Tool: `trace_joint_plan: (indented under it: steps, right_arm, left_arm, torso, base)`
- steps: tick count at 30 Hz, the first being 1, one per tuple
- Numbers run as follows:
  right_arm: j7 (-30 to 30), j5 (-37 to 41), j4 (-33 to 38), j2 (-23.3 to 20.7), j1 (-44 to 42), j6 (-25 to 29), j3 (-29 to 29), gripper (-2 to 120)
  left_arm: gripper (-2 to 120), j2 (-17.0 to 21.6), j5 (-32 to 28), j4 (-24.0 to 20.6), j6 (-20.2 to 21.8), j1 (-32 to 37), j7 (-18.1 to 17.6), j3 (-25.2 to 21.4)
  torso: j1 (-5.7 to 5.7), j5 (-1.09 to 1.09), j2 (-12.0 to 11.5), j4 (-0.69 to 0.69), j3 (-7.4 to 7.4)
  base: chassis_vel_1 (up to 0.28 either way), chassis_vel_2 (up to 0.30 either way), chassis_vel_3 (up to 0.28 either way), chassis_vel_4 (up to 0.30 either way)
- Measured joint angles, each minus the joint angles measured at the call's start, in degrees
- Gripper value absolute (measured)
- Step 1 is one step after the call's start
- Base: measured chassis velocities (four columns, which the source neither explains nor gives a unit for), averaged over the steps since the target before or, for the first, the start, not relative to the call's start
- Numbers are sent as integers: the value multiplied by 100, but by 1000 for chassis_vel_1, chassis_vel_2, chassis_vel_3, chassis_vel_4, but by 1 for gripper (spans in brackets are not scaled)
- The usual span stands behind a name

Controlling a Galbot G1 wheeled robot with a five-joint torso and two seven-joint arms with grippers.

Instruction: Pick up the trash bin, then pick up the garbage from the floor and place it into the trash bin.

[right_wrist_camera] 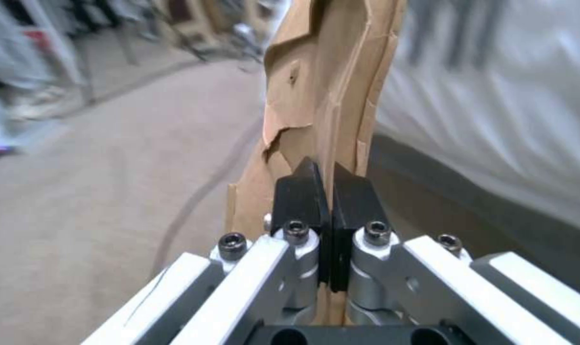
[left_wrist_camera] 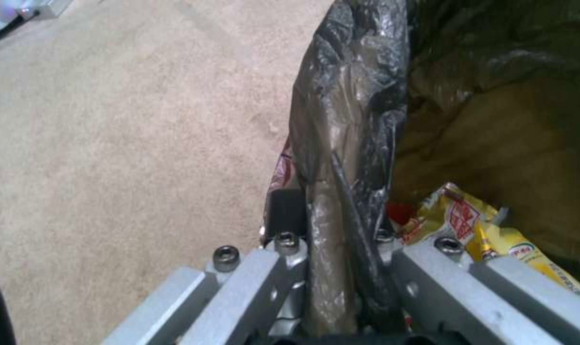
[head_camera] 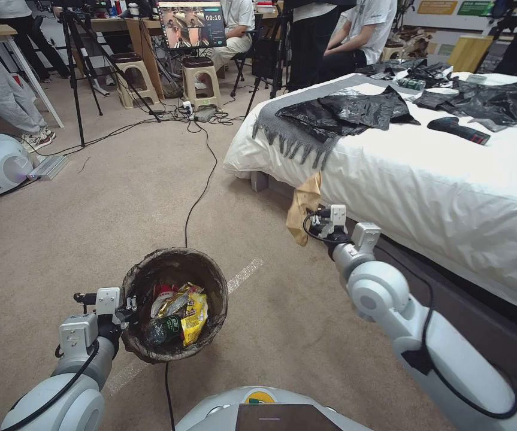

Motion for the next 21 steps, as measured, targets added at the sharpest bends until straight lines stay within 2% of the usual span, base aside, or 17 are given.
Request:
trace_joint_plan:
  steps: [5, 8, 15, 21]
  right_arm:
    - [-485, 119, 435, -225, 142, 50, -55, 0]
    - [-1285, 0, 703, -474, 310, 257, -278, 0]
    - [-1639, -9, 974, -724, 1050, 401, -1079, 0]
    - [-1937, 207, 1117, -822, 1749, 340, -1457, 0]
  left_arm:
    - [3, 11, -48, 0, 57, 23, -12, 18]
    - [3, 44, -60, 0, 81, 61, -16, 14]
    - [3, 185, -112, 0, 129, 71, -16, -12]
    - [3, 158, -213, 0, 187, 71, -44, 18]
  torso:
    - [0, 0, 0, 1, 0]
    - [0, 0, 0, 1, 0]
    - [0, 0, 0, 1, 0]
    - [0, -1, 0, 2, 0]
  base:
    - [0, 0, 0, 0]
    - [0, 0, 0, 0]
    - [0, 0, 0, 0]
    - [0, 0, 0, 0]
